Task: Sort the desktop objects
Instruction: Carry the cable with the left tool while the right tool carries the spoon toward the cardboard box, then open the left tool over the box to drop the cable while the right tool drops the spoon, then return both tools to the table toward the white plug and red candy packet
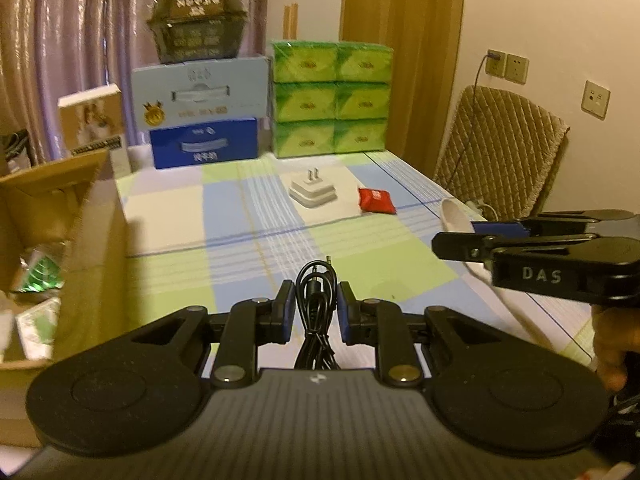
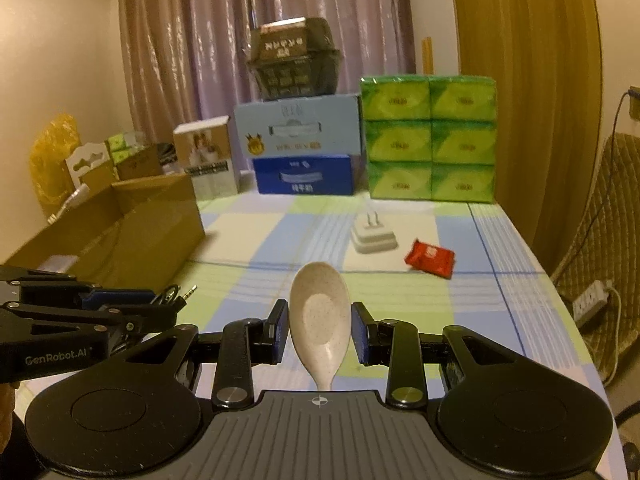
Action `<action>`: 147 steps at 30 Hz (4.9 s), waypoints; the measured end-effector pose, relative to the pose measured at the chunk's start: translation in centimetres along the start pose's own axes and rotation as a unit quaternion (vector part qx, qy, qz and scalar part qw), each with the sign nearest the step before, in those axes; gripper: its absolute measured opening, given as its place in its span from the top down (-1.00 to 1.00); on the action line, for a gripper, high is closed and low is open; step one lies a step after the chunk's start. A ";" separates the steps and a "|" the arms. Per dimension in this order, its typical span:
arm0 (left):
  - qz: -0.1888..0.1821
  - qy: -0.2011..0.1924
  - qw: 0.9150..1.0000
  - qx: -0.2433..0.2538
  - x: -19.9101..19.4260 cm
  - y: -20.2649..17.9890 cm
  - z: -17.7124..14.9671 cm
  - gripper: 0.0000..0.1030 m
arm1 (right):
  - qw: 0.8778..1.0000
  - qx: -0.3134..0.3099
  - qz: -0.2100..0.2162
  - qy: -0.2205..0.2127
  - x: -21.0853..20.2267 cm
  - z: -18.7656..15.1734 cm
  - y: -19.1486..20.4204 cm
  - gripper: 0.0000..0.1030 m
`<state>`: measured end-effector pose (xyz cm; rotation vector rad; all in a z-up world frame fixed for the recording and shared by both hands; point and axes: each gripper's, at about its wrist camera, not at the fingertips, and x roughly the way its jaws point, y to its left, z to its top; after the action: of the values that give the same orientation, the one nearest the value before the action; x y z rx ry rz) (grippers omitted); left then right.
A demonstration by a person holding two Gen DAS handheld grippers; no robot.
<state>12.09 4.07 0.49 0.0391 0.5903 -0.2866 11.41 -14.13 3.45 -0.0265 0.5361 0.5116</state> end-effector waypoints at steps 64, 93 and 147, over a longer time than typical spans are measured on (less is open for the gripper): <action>0.145 0.009 0.981 -0.127 -6.7 27.6 2.0 0.51 | 0.976 0.065 0.192 0.078 17.2 10.6 23.7 0.42; 0.152 0.024 0.984 -0.092 -8.8 22.2 2.9 0.10 | 0.984 0.076 0.156 0.046 10.6 10.0 16.4 -0.48; 0.013 0.050 0.998 0.034 6.4 1.3 8.5 -0.98 | 0.985 0.146 -0.079 0.055 0.3 1.8 -11.1 -0.90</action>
<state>22.17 2.72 3.90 0.1277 0.6794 -0.2811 17.74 -23.48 3.69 0.1813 0.7076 0.2738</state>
